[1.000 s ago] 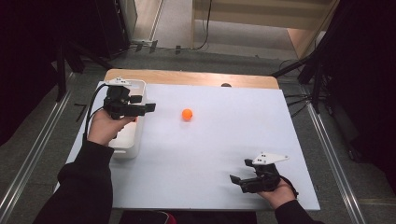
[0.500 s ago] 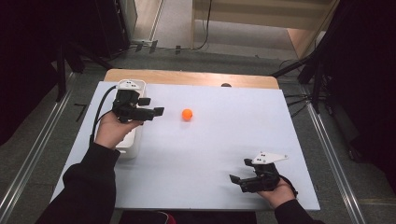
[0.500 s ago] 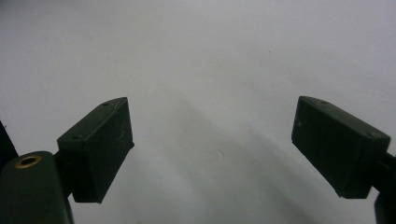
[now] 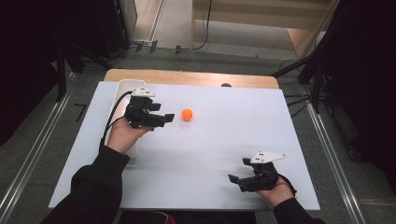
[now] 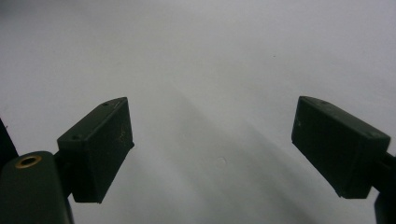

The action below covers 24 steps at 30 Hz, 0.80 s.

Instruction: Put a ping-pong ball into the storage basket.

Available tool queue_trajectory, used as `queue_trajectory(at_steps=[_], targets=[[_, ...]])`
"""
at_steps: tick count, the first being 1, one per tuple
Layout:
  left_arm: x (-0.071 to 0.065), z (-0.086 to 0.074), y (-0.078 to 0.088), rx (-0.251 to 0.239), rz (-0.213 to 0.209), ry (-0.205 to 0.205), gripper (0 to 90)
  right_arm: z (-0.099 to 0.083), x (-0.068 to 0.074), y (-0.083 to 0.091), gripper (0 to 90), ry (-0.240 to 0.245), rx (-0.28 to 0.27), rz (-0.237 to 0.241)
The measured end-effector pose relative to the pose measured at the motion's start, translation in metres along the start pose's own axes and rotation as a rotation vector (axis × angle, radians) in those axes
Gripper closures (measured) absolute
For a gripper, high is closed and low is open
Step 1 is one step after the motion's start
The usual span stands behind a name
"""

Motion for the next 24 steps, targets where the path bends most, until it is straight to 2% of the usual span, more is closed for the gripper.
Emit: queue_trajectory(at_steps=[3, 9, 12, 14, 15, 24], targets=[[-0.001, 0.000, -0.003, 0.001, 0.000, 0.000, 24.7, 0.000, 0.000, 0.000, 11.1, 0.003, 0.001, -0.001], [0.000, 0.001, -0.007, -0.012, -0.009, 0.017, 23.7, 0.000, 0.001, 0.000, 11.1, 0.003, 0.002, 0.001], [0.000, 0.002, -0.011, -0.018, -0.032, 0.032, 14.9, 0.000, 0.000, 0.000, 11.1, 0.002, 0.003, -0.002], [0.002, 0.002, -0.014, -0.020, -0.007, 0.019, 1.6, 0.000, 0.000, 0.000, 11.1, 0.005, 0.001, -0.001], [0.002, 0.002, -0.015, -0.021, -0.003, 0.021, 0.0, -0.001, 0.000, 0.001, 11.1, 0.005, 0.002, 0.000], [0.004, 0.004, -0.028, -0.008, -0.001, 0.030, 0.2, -0.001, -0.001, 0.001, 11.1, 0.004, 0.001, -0.005]])
Point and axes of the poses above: each handheld gripper's, and its own axes: y roughly backward along the jaws, z roughly out of its top, x roughly to its left, the point moved 8 cm from there along -y, roughly forward along the jaws, and after that the axes turned 9 degrees about -z, right-handed, at the moved point
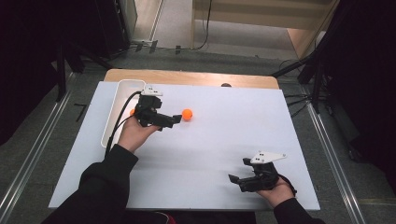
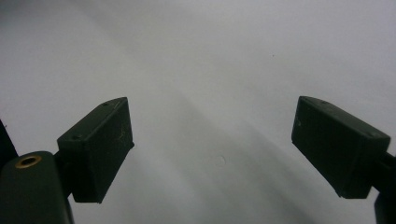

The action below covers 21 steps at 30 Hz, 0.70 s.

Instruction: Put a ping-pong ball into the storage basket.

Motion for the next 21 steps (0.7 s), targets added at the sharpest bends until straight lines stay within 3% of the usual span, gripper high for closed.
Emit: queue_trajectory(at_steps=[21], targets=[[0.009, 0.016, -0.036, 0.004, 0.042, 0.002, 0.3, 0.001, 0.000, 0.001, 11.1, -0.008, -0.007, 0.003]])
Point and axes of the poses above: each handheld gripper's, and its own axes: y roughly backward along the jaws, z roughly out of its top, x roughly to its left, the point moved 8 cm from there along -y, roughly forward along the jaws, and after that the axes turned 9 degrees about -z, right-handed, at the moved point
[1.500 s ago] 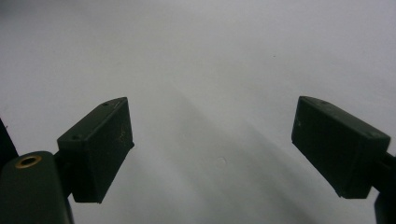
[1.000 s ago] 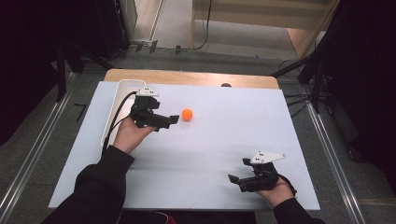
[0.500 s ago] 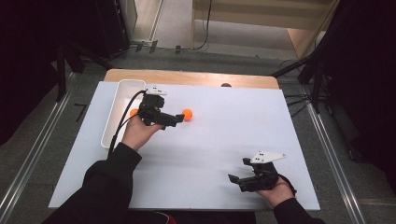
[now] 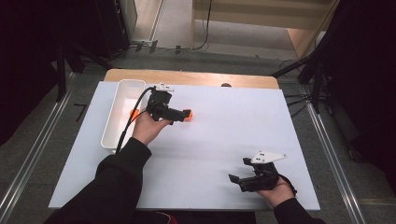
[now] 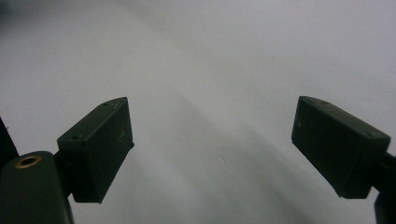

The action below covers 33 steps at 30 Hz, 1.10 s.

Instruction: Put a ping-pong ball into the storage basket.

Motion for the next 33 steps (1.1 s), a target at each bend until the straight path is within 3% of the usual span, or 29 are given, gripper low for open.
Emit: queue_trajectory(at_steps=[9, 16, 23, 28, 33], targets=[[0.002, 0.003, -0.015, -0.011, -0.002, 0.004, 2.8, 0.000, -0.001, 0.000, 11.1, 0.003, 0.000, -0.003], [0.009, 0.006, -0.025, -0.013, 0.044, -0.006, 3.5, 0.000, -0.001, 0.000, 11.1, 0.002, -0.003, -0.001], [0.018, 0.004, -0.033, -0.022, 0.032, 0.045, 4.3, 0.000, -0.001, 0.000, 11.2, -0.001, 0.001, -0.001], [0.019, 0.006, -0.039, 0.002, 0.055, 0.026, 4.3, 0.000, -0.001, 0.000, 11.1, 0.001, 0.002, -0.002], [0.017, 0.013, -0.044, -0.003, 0.050, 0.020, 4.3, 0.000, -0.001, 0.000, 11.1, 0.002, 0.000, -0.002]])
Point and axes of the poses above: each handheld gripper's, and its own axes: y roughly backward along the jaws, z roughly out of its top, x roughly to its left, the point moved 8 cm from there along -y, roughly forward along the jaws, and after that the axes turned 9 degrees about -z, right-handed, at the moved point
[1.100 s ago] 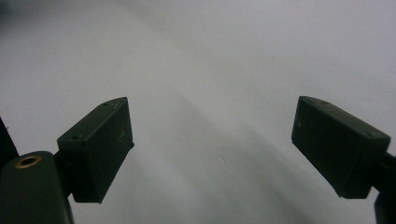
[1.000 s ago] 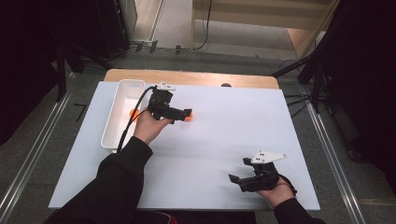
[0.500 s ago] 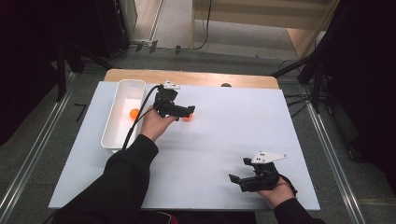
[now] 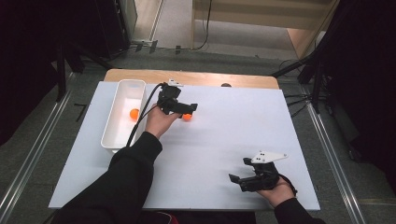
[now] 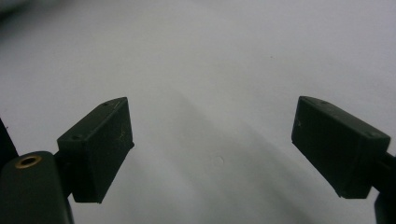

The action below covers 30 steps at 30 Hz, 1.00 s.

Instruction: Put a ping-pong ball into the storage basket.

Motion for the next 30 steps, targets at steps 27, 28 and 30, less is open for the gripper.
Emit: queue_trajectory(at_steps=[27, 28, 30], targets=[[0.006, -0.009, -0.019, 0.016, 0.016, 0.017, 4.2, 0.000, 0.001, 0.000, 11.1, 0.005, -0.004, 0.005], [0.006, -0.010, -0.020, 0.016, 0.019, 0.018, 4.2, 0.000, 0.000, 0.000, 11.1, 0.005, -0.004, 0.006], [0.007, -0.011, -0.021, 0.023, 0.018, 0.019, 4.2, 0.000, 0.000, 0.000, 11.1, 0.006, -0.004, 0.005]])
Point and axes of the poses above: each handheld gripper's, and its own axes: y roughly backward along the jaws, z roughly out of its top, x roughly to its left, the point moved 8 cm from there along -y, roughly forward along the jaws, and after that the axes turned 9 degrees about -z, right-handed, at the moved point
